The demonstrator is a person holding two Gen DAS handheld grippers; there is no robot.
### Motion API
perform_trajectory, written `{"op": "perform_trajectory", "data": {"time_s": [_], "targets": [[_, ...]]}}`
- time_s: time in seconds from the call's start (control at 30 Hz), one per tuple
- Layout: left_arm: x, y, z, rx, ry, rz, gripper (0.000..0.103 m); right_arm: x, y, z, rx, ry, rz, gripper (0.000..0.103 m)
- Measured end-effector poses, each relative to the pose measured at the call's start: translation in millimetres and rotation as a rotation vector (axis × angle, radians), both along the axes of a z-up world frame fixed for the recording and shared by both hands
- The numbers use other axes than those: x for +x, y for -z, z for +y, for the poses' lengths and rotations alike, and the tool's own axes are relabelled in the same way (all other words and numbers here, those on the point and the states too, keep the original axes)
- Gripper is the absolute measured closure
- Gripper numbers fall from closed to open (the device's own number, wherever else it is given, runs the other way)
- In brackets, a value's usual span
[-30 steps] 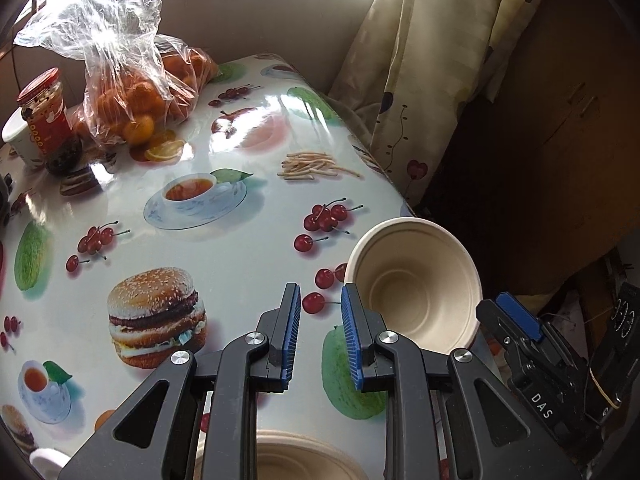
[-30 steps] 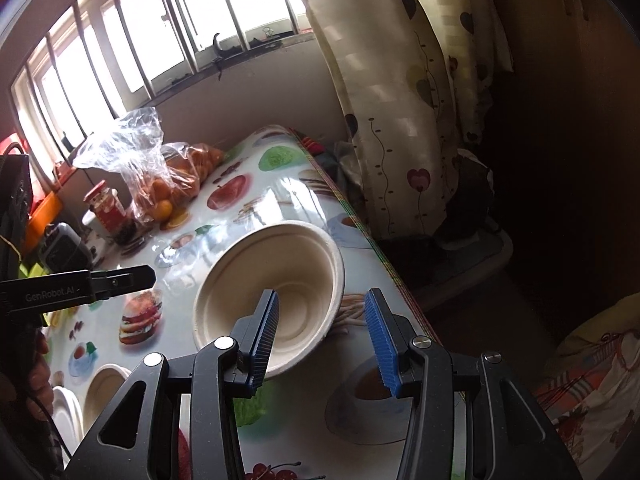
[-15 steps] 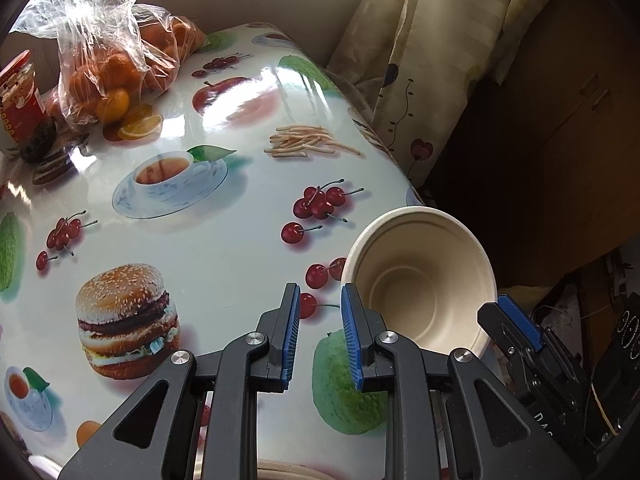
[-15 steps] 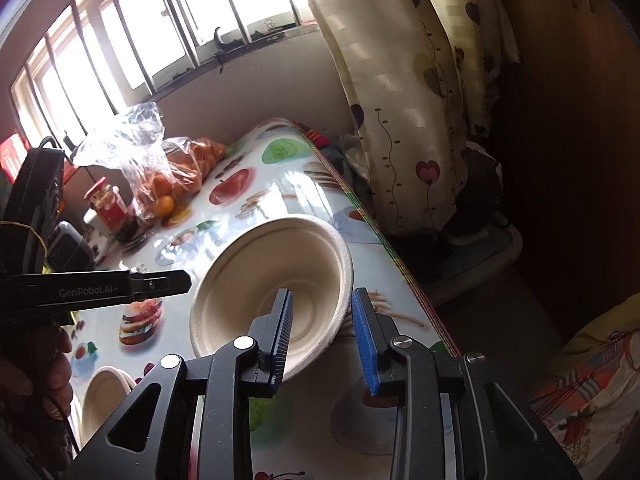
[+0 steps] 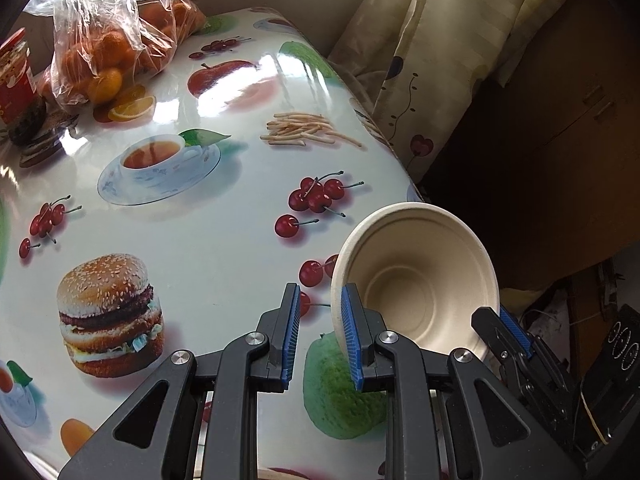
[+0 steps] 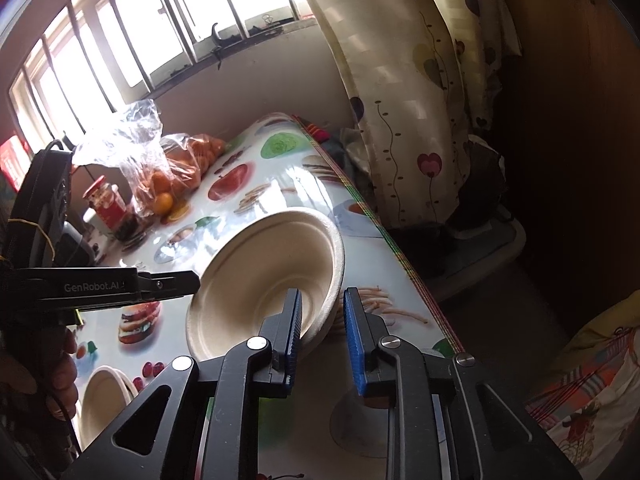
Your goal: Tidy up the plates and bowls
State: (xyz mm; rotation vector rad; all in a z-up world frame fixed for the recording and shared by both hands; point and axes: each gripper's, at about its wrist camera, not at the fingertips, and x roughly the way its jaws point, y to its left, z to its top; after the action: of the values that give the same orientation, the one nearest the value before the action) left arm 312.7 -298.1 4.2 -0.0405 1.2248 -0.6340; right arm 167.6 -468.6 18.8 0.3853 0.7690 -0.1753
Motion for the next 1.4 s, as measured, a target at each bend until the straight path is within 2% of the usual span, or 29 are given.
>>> {"op": "perform_trajectory", "data": {"time_s": [0.13,0.3,0.4,0.7,1.4], "targets": [[0.6,-3.4,-1.1,-0.008,0.004,-0.005,0.081,0.4,1.7,-0.7,0.0,0.005,0.004,0.087],[0.8,-0.6,-3.5,-0.023,0.007,0.017,0.081,0.6,2.0,-0.9,0.001,0.005,0.004,0.087],[0.8,2.6,-5.4,-0.028,0.008,0.031,0.089,0.5,2.2,-0.4,0.001,0.002,0.005,0.087],[-0.6,1.8,-7.4,-0.028,0.01,0.028,0.096,0.2,3.4,-0.4,0.002,0.002,0.006,0.088],[-3.0,-2.3,-6.7,-0.036,0.004,0.027,0.096,-1.3,2.1,-1.0,-0.003,0.015,0.002,0.089]]}}
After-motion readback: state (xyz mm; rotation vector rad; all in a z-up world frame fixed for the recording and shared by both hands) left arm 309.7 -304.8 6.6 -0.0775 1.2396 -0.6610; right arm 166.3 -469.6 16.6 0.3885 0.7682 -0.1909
